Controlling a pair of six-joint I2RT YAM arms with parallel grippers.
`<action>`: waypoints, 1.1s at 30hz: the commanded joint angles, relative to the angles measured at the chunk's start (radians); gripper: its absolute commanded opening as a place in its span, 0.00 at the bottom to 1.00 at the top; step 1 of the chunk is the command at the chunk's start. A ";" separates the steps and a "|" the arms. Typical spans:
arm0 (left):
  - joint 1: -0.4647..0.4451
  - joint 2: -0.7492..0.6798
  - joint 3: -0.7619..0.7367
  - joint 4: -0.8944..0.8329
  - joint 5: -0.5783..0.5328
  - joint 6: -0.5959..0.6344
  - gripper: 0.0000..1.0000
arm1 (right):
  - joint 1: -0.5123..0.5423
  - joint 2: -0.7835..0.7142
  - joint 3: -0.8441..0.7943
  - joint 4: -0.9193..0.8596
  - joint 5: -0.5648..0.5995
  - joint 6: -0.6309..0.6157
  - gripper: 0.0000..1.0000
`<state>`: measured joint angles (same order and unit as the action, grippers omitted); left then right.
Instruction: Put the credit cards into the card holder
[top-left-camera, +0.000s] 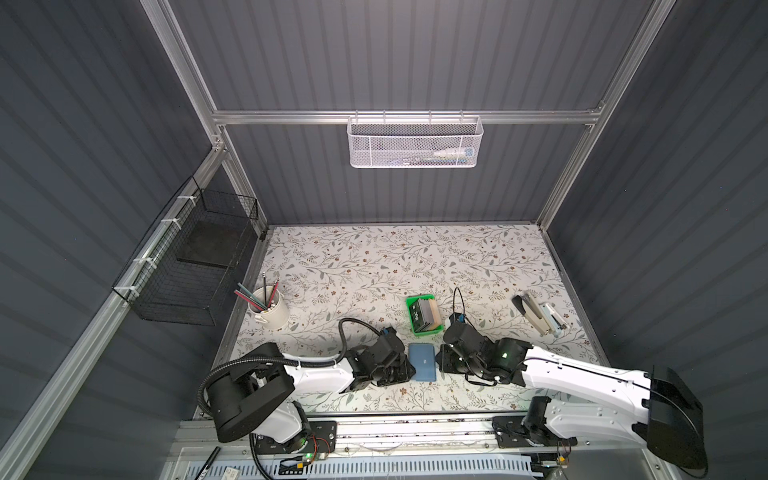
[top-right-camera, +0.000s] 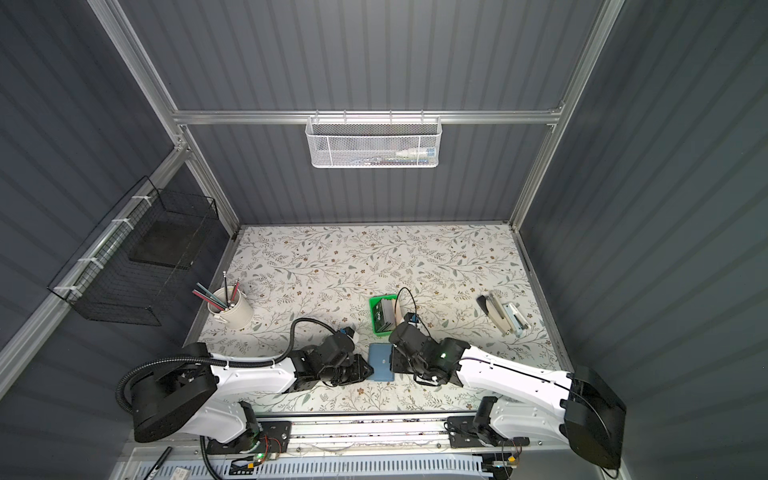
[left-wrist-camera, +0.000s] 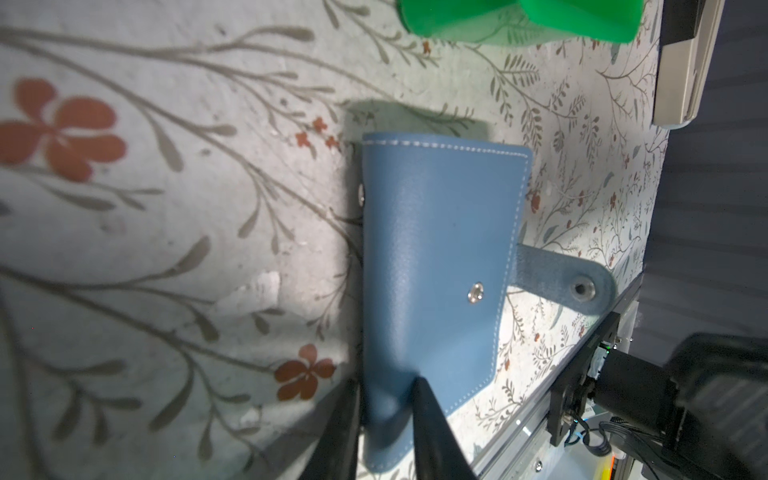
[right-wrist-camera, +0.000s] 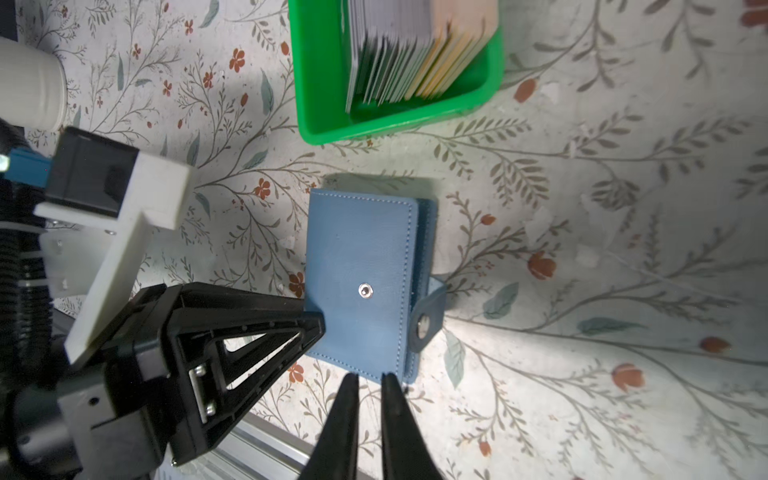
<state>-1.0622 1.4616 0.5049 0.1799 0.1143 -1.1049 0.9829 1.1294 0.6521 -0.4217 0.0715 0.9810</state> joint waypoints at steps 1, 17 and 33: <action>-0.012 0.005 -0.020 -0.051 -0.034 -0.031 0.24 | -0.027 -0.005 0.015 -0.097 0.012 -0.032 0.16; -0.053 0.003 -0.014 -0.037 -0.076 -0.053 0.24 | -0.061 0.068 0.055 -0.122 -0.020 -0.083 0.20; -0.062 0.016 -0.018 -0.020 -0.080 -0.055 0.23 | -0.064 0.122 0.065 -0.113 -0.002 -0.097 0.20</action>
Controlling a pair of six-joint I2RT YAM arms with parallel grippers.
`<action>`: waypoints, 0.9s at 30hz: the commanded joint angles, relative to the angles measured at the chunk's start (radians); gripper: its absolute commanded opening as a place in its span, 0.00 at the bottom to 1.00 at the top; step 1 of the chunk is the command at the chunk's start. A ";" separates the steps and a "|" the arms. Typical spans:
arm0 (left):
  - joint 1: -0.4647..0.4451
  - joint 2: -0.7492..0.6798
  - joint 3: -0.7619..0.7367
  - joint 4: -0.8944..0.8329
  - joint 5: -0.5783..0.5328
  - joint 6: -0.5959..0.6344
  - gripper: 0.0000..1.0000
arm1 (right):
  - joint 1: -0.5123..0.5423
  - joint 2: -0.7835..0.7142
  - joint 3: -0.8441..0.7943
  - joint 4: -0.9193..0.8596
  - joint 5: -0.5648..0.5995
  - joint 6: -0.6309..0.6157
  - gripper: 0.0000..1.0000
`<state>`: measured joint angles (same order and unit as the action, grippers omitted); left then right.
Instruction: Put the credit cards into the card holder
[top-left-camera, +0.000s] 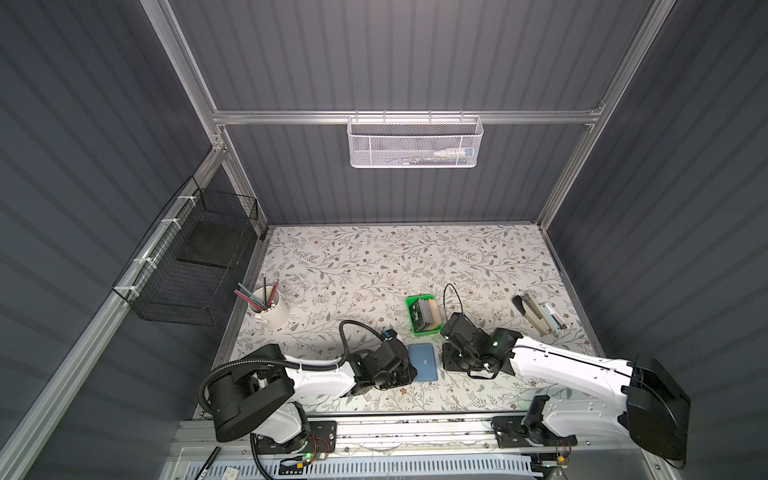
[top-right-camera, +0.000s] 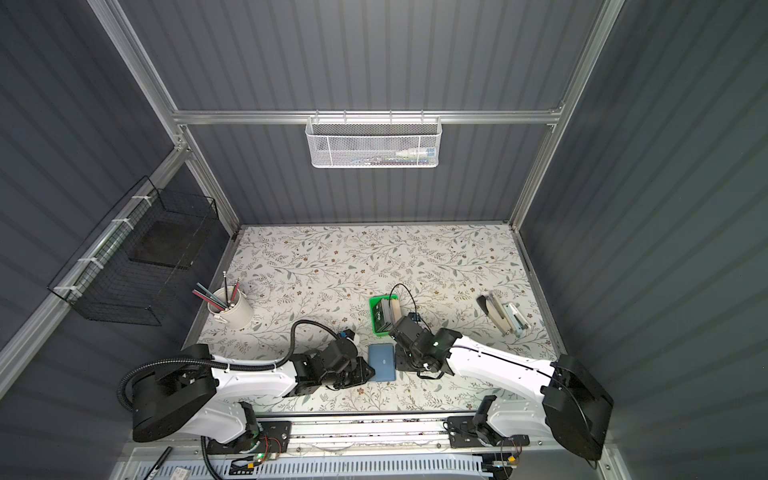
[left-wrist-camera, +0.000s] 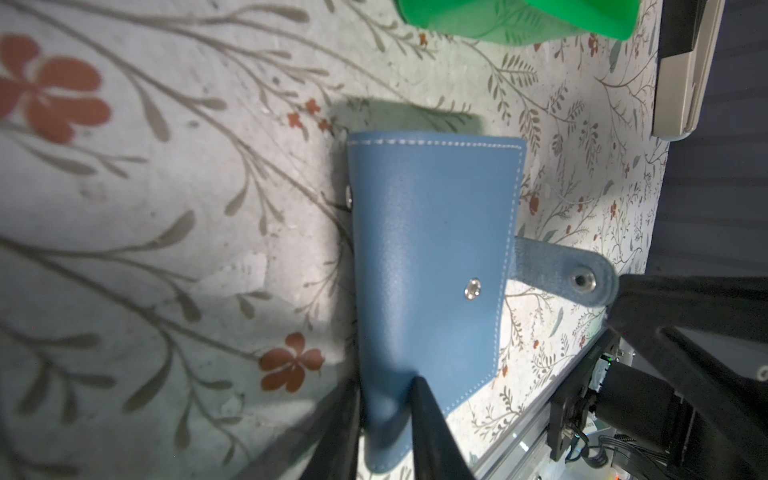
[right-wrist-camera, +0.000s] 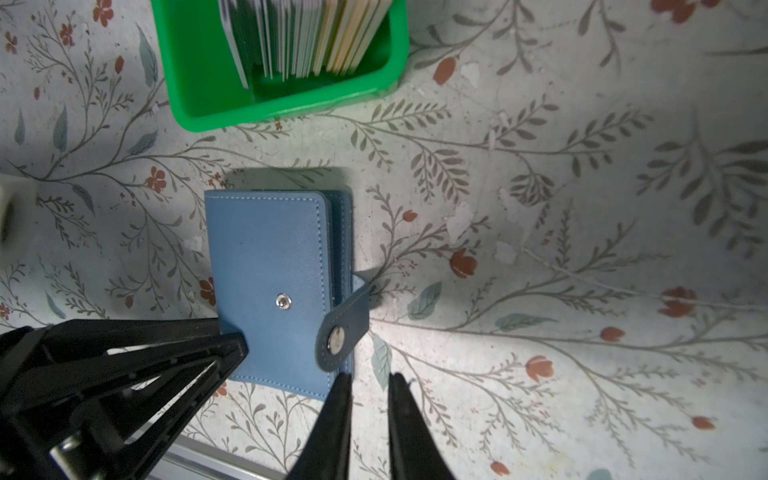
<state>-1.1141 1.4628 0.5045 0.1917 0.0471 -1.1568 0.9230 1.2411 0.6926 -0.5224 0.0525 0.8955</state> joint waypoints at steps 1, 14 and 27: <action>-0.010 0.015 -0.018 -0.034 -0.015 -0.004 0.24 | -0.004 0.013 0.027 -0.013 0.017 -0.012 0.20; -0.012 0.015 -0.008 -0.041 -0.016 0.005 0.24 | -0.004 0.031 0.027 0.002 0.013 -0.014 0.17; -0.013 0.011 -0.006 -0.054 -0.019 0.008 0.23 | -0.004 -0.007 0.027 0.036 -0.009 -0.038 0.21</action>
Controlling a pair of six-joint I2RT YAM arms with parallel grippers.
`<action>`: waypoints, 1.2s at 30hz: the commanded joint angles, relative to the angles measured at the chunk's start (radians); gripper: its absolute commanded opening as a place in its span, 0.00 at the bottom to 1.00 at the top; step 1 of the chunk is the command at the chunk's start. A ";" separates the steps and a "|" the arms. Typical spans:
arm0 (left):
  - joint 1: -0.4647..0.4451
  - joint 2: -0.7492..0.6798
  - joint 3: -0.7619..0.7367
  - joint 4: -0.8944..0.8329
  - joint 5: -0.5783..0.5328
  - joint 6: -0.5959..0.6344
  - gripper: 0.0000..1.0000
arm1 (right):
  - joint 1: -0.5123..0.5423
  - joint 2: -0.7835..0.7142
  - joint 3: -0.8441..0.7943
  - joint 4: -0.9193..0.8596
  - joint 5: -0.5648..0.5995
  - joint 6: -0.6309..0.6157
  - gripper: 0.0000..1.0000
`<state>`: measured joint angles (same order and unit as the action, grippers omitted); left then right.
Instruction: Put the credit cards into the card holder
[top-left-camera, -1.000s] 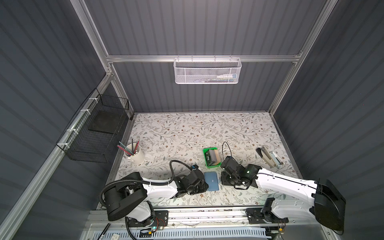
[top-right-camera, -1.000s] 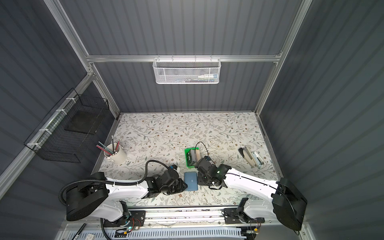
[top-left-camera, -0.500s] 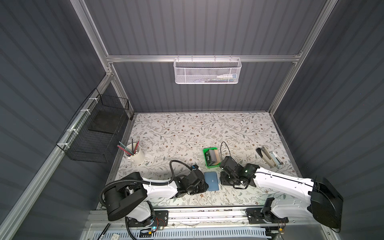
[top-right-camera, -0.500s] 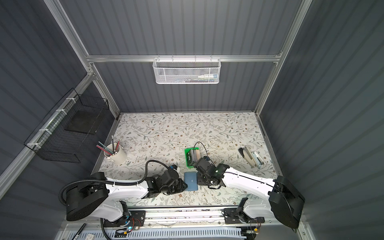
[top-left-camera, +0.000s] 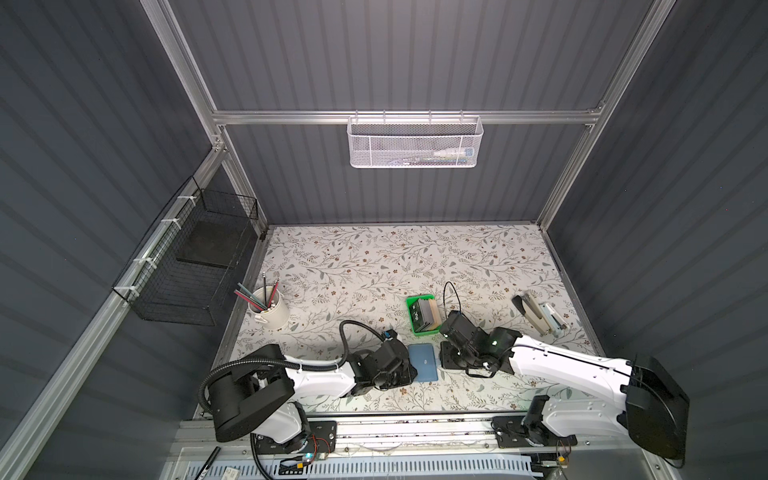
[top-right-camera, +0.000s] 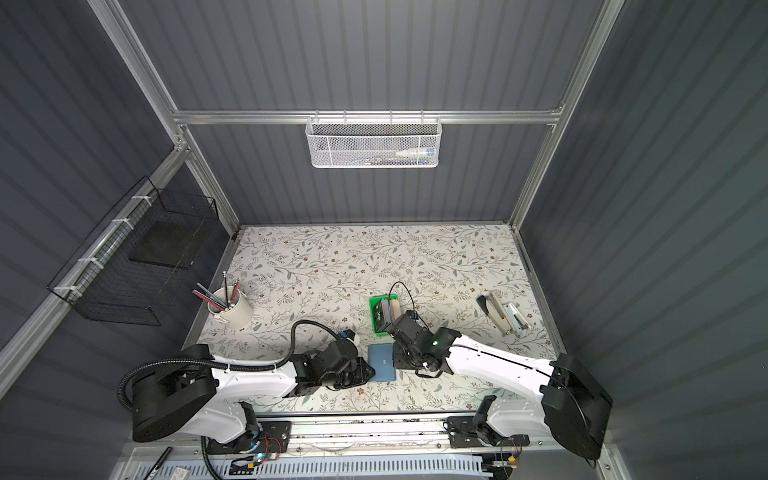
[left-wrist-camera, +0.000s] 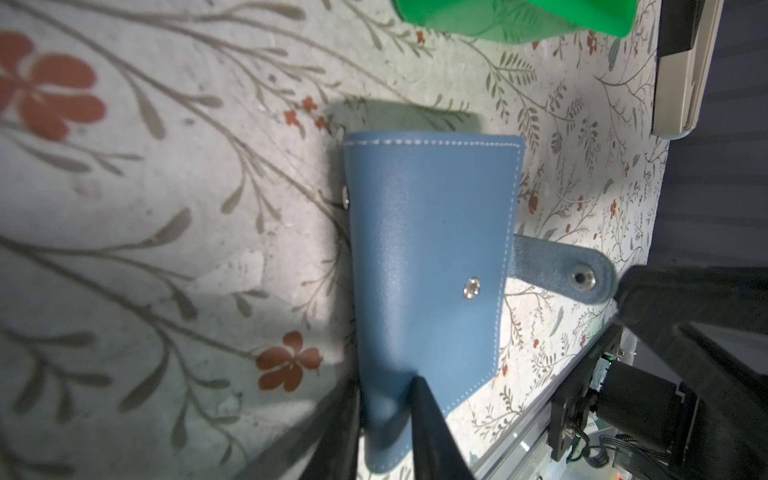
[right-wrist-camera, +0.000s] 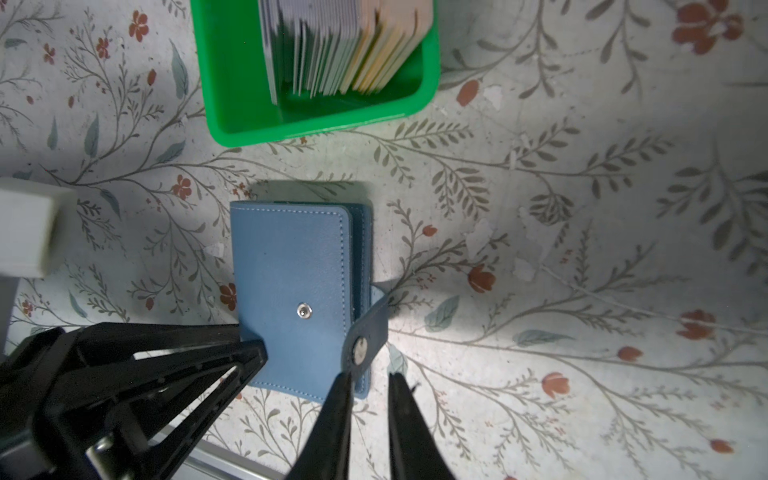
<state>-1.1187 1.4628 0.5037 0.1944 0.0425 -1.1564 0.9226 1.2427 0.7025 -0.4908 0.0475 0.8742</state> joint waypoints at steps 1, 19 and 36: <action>-0.007 0.010 -0.004 -0.056 -0.014 0.009 0.23 | -0.005 -0.007 0.019 0.007 -0.005 -0.019 0.21; -0.009 0.013 -0.006 -0.052 -0.013 0.011 0.23 | -0.004 0.082 0.043 0.038 -0.002 -0.042 0.16; -0.009 0.015 -0.007 -0.053 -0.015 0.014 0.23 | -0.002 0.058 0.037 0.049 -0.014 -0.036 0.12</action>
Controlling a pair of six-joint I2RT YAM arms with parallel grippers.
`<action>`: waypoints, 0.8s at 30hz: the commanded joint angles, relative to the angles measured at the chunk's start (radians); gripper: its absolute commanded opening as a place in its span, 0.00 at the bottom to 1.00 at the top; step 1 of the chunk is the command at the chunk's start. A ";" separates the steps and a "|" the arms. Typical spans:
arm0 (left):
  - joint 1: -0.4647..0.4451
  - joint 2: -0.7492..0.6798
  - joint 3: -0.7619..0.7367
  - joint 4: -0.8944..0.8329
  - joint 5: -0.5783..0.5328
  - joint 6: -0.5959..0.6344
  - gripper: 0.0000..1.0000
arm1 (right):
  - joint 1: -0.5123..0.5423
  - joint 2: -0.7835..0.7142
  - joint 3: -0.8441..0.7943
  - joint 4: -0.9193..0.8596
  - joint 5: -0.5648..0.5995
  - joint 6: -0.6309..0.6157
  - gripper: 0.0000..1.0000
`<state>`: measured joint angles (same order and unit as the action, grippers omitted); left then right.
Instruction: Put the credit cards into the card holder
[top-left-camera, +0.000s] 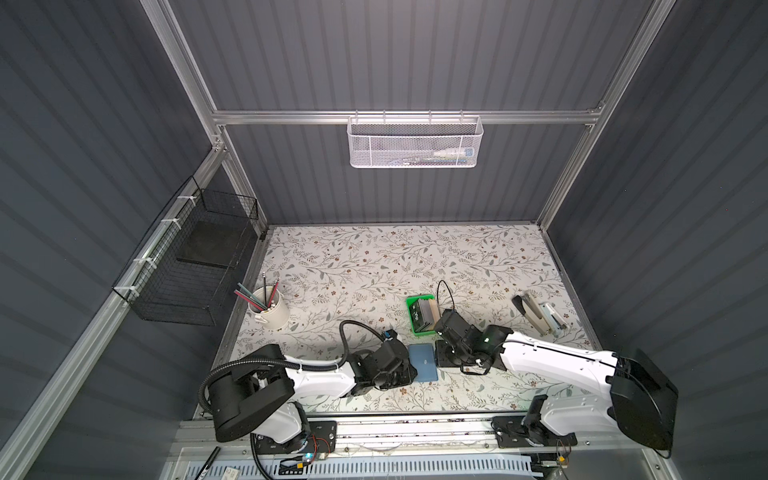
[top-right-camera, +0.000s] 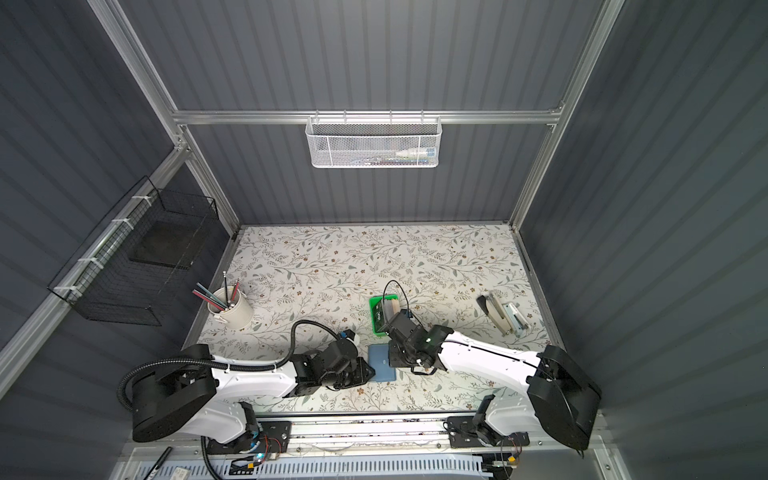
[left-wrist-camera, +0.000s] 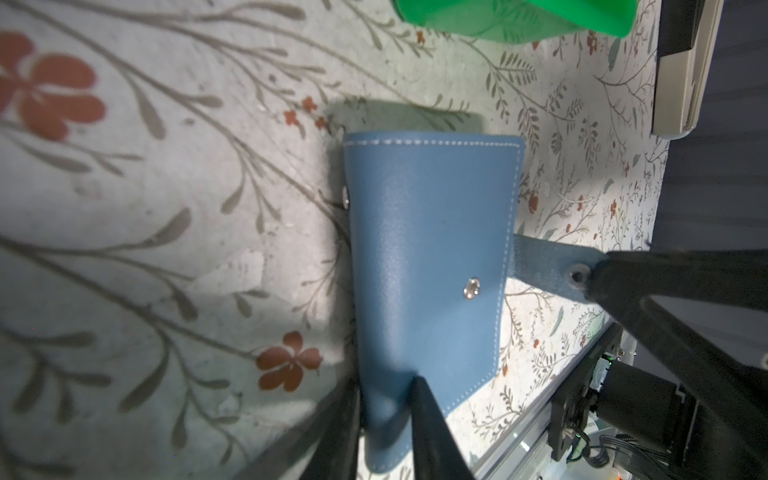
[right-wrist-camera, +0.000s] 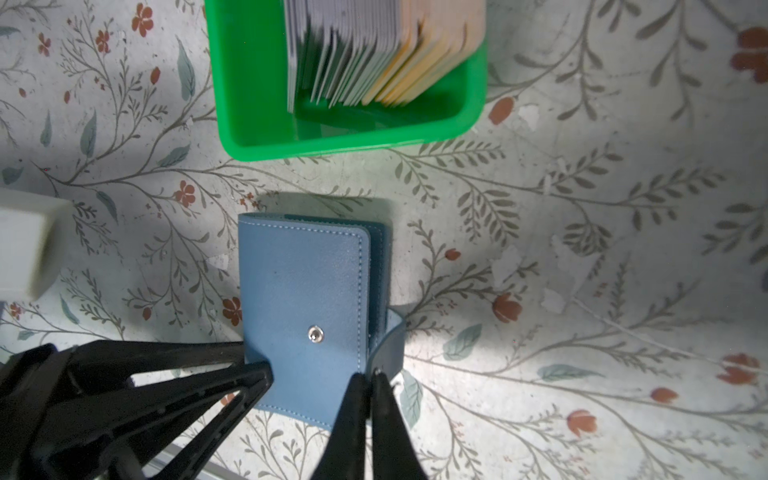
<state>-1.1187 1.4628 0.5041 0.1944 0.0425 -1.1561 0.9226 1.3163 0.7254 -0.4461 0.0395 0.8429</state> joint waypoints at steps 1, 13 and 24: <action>-0.009 0.014 -0.007 -0.052 -0.015 0.013 0.23 | -0.002 -0.015 0.014 0.004 -0.006 -0.004 0.13; -0.009 0.023 -0.006 -0.041 -0.013 0.013 0.23 | -0.002 -0.024 0.011 -0.005 0.000 -0.002 0.13; -0.009 0.014 -0.005 -0.046 -0.015 0.015 0.23 | 0.005 0.000 0.021 -0.024 0.018 -0.005 0.14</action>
<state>-1.1187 1.4643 0.5037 0.1955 0.0425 -1.1561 0.9234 1.3025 0.7258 -0.4423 0.0341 0.8444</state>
